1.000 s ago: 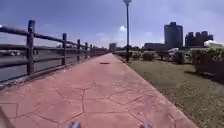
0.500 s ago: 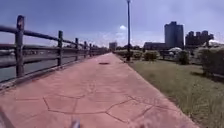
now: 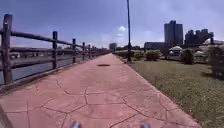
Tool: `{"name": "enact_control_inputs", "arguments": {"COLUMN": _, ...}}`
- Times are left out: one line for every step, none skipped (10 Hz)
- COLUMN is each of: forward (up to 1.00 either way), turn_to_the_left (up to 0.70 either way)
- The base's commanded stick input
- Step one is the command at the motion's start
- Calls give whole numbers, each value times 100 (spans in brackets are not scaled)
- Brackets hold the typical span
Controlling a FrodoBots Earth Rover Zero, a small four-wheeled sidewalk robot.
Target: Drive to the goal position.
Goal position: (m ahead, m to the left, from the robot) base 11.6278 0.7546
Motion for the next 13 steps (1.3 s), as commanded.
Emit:
{"name": "enact_control_inputs", "arguments": {"forward": 70, "turn_to_the_left": 0}}
{"name": "enact_control_inputs", "arguments": {"forward": 70, "turn_to_the_left": 0}}
{"name": "enact_control_inputs", "arguments": {"forward": 70, "turn_to_the_left": 0}}
{"name": "enact_control_inputs", "arguments": {"forward": 70, "turn_to_the_left": 0}}
{"name": "enact_control_inputs", "arguments": {"forward": 70, "turn_to_the_left": 0}}
{"name": "enact_control_inputs", "arguments": {"forward": 70, "turn_to_the_left": 0}}
{"name": "enact_control_inputs", "arguments": {"forward": 70, "turn_to_the_left": 0}}
{"name": "enact_control_inputs", "arguments": {"forward": 70, "turn_to_the_left": 0}}
{"name": "enact_control_inputs", "arguments": {"forward": 70, "turn_to_the_left": 0}}
{"name": "enact_control_inputs", "arguments": {"forward": 70, "turn_to_the_left": 0}}
{"name": "enact_control_inputs", "arguments": {"forward": 70, "turn_to_the_left": 0}}
{"name": "enact_control_inputs", "arguments": {"forward": 70, "turn_to_the_left": 0}}
{"name": "enact_control_inputs", "arguments": {"forward": 70, "turn_to_the_left": 0}}
